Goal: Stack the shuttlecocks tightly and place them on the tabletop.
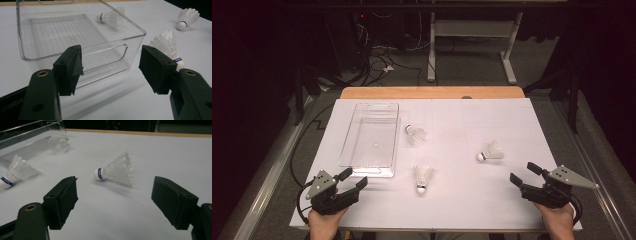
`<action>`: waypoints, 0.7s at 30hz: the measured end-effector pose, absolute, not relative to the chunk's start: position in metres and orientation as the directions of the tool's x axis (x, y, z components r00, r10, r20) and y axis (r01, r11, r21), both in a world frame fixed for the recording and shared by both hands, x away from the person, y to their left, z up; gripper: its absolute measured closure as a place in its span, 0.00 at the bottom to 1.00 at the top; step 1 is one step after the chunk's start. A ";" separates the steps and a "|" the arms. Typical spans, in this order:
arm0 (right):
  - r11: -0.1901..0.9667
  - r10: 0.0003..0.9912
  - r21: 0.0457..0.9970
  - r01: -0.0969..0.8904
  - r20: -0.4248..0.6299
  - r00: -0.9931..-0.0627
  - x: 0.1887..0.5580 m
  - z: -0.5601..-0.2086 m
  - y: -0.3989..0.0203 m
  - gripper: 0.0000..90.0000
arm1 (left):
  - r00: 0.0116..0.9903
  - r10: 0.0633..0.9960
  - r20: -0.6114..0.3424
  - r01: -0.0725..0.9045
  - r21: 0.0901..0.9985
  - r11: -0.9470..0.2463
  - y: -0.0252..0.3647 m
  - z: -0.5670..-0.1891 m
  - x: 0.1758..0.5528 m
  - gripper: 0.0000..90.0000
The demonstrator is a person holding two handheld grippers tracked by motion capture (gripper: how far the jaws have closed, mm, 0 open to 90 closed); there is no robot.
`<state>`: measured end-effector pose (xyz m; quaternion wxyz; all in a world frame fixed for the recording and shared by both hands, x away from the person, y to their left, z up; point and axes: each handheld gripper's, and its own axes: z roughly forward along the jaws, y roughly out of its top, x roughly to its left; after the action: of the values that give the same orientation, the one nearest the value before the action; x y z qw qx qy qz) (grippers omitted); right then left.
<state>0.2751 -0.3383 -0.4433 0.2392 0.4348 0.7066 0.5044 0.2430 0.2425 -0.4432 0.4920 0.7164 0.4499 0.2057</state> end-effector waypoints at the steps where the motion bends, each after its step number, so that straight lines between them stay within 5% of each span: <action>1: 0.112 0.856 0.921 0.373 0.101 -0.507 0.275 -0.443 -0.338 0.23 | 0.511 0.847 -0.148 0.443 0.889 -0.112 0.242 -0.443 0.243 0.39; 21: 0.117 0.852 0.916 0.384 0.106 -0.512 0.278 -0.444 -0.338 0.23 | 0.537 0.829 -0.154 0.450 0.884 -0.127 0.233 -0.442 0.242 0.41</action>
<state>0.2776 -0.3375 -0.4444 0.2332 0.4355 0.7099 0.5021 0.2417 0.2329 -0.4416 0.4922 0.7256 0.4407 0.1925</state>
